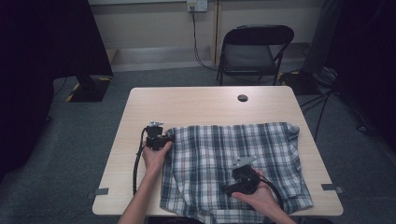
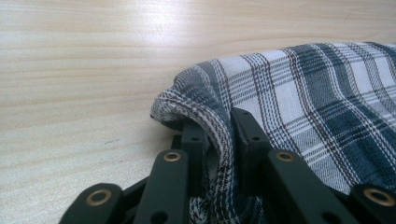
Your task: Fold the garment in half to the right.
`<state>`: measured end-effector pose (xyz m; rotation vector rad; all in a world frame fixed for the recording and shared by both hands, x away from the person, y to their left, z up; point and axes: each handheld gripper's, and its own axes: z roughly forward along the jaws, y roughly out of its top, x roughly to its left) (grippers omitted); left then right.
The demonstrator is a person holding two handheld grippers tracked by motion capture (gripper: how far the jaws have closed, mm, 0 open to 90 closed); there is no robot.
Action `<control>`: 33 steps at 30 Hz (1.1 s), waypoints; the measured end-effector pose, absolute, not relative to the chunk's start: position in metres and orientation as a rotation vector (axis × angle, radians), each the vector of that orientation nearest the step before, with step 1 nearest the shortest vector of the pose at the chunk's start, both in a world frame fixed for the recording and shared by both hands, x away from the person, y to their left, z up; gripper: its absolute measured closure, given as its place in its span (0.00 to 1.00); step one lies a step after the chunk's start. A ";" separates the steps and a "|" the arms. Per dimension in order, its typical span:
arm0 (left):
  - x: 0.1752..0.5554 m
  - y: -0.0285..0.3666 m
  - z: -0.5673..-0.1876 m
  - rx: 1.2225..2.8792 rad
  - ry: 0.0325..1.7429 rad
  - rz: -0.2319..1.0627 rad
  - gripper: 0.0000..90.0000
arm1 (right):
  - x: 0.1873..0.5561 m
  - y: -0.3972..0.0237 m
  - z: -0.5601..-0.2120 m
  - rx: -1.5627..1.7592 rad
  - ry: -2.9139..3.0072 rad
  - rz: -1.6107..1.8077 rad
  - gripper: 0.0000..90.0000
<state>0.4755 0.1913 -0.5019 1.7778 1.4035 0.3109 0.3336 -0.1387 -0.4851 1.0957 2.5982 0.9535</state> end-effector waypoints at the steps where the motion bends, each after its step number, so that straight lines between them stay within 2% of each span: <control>1: 0.475 0.191 -0.502 1.777 1.400 0.312 0.87 | 0.334 -0.139 -0.485 1.096 2.598 0.954 0.24; 22: 0.462 0.191 -0.478 1.722 1.313 0.299 0.91 | 0.333 -0.143 -0.484 1.110 2.622 0.997 0.20; 33: 0.458 0.190 -0.469 1.688 1.283 0.277 0.91 | 0.341 -0.169 -0.468 1.178 2.571 1.081 0.18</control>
